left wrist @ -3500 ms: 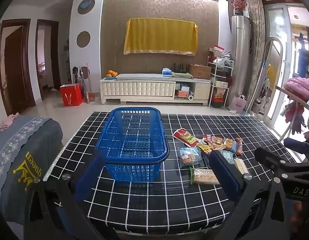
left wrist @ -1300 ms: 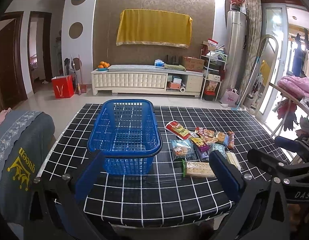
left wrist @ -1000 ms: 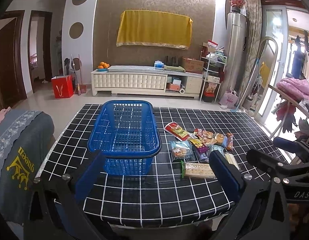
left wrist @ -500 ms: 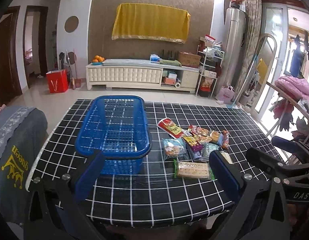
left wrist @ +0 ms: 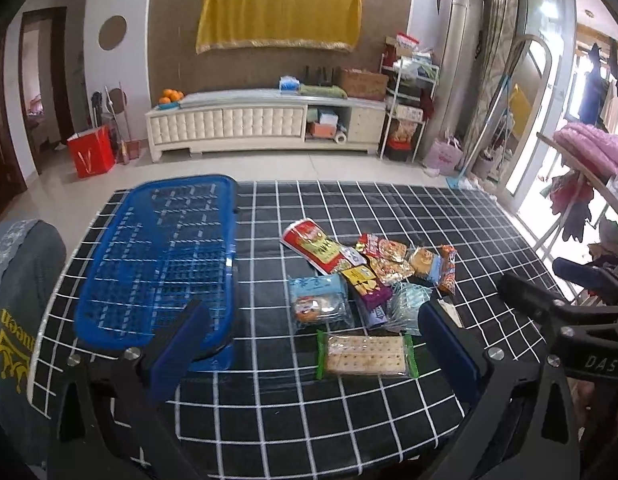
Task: Organize snacks
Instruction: 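Lower the right tool onto the light blue striped bag and close it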
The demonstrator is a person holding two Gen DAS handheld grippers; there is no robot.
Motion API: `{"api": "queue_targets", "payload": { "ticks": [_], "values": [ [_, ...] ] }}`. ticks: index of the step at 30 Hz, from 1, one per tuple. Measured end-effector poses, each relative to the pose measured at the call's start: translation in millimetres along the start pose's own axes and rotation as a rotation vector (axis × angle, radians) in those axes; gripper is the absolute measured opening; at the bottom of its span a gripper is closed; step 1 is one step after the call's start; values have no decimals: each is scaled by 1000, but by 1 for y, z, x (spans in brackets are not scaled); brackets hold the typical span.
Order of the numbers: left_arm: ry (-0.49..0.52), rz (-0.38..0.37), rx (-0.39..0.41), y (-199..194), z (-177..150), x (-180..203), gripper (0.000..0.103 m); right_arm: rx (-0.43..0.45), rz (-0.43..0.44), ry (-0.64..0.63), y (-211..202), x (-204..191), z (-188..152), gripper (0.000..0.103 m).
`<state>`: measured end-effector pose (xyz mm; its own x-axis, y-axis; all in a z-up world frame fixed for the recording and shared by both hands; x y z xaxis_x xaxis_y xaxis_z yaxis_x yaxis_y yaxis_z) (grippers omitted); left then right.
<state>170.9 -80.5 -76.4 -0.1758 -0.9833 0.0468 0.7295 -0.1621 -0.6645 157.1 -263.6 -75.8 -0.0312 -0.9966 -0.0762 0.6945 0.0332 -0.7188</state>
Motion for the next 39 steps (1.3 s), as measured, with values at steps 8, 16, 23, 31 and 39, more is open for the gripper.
{"api": "queue_targets", "payload": {
  "ticks": [8,16,23,31,39],
  "values": [
    [23,11,-99,63,-3,16,103,-215,36,86,76,28,-13,103],
    [44,10,-185,112,-18,25,103,-364,40,119,136,39,-32,97],
    [91,-2,-219,133,-31,34,103,-421,29,131,182,46,-38,93],
    [137,6,-223,134,-31,40,103,-480,-5,84,209,37,-48,79],
    [137,6,-211,124,-24,46,103,-418,79,87,190,33,-45,60]
  ]
}}
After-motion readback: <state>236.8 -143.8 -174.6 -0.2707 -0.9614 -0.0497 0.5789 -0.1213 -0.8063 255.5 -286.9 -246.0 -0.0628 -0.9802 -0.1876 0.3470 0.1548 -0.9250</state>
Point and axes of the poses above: each gripper's, at about its wrist camera, not at the fingertips, and y roughly the way its jaws point, x to its right, z to its top, the point moved 7 cm from there along y, roughly the way its jaws point, and after that the axes turned 4 degrees about y, right-handed, at the moved point
